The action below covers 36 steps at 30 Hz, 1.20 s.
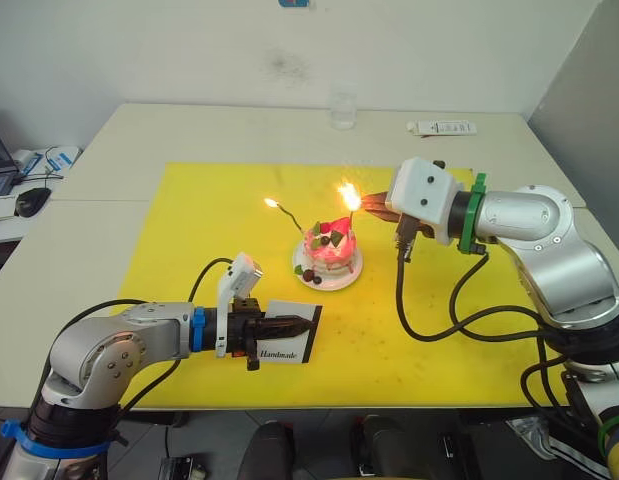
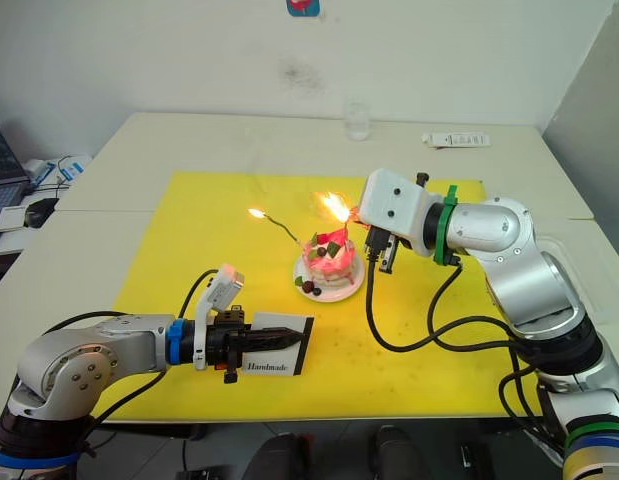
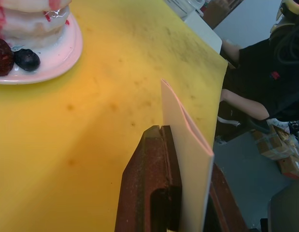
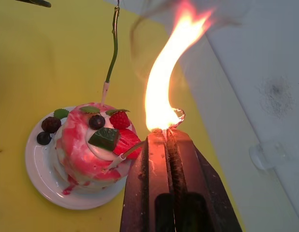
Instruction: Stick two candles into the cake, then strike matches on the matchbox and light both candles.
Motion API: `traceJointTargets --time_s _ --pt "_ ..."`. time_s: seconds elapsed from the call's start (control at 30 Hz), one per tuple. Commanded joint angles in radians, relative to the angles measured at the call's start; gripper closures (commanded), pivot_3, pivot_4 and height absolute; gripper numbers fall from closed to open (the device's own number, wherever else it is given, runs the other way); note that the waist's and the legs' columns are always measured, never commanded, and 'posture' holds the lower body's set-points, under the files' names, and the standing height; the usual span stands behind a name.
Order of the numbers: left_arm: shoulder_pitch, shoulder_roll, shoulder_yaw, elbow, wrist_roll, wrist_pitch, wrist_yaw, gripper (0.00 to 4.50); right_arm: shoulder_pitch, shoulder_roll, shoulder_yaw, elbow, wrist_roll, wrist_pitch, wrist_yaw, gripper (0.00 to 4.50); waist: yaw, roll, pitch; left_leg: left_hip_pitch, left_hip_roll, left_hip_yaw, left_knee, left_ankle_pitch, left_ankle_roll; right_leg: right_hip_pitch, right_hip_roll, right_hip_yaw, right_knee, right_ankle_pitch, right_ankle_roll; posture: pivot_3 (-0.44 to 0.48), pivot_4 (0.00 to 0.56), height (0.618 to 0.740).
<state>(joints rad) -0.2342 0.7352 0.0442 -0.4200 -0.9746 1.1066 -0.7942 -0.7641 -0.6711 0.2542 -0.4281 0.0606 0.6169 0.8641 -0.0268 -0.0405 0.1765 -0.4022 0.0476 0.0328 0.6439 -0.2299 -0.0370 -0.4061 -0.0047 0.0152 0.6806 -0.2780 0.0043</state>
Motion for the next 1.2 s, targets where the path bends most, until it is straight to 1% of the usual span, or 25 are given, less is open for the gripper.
traceJointTargets --time_s 0.03,1.2 --pt "-0.020 -0.007 -0.003 -0.009 0.001 -0.012 -0.002 4.50 -0.019 0.003 -0.018 -0.016 -0.009 -0.012 -0.019 4.49 0.000 0.000 0.000 0.000 0.000 0.000 0.000 0.000 0.000 0.000 0.000 0.000 0.000 0.000 0.000 0.000 0.150 0.740" --pt "-0.024 -0.022 -0.013 -0.001 0.002 -0.013 0.000 4.50 -0.032 0.006 -0.028 -0.019 0.000 0.023 -0.031 4.49 0.000 0.000 0.000 0.000 0.000 0.000 0.000 0.000 0.000 0.000 0.000 0.000 0.000 0.000 0.000 0.000 0.150 0.740"
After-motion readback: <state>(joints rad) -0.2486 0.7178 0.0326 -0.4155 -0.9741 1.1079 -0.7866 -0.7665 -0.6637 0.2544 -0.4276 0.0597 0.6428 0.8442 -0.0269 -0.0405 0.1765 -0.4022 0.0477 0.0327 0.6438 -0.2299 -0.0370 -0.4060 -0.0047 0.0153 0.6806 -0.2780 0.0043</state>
